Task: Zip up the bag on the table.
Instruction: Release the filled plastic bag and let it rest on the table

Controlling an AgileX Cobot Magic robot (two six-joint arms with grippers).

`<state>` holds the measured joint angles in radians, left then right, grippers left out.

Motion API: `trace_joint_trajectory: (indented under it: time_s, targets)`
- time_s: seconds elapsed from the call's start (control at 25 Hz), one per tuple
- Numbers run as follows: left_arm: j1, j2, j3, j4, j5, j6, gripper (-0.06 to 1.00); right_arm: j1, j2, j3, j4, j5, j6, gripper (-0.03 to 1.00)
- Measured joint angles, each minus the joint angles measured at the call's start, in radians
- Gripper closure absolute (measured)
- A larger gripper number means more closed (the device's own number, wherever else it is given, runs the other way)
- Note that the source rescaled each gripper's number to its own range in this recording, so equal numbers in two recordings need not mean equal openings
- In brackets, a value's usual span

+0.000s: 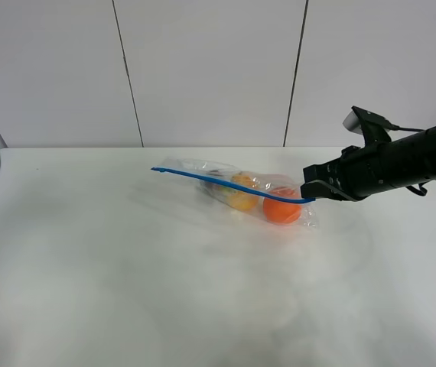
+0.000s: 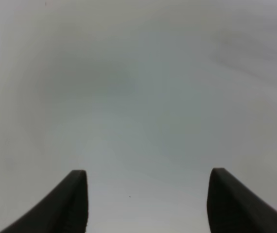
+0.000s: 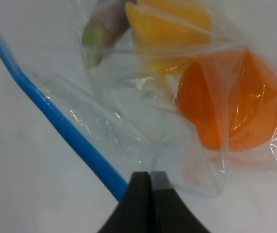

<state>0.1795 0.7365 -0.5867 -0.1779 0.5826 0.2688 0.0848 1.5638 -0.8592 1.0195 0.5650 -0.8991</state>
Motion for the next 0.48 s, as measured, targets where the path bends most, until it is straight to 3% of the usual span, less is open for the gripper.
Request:
trace_joint_trajectory:
  time_s: [0.48]
  targets:
    - [-0.001,-0.344,0.002,0.000,0.196,-0.083,0.22,0.000,0.000,0.000,0.000,0.000,0.000,0.97]
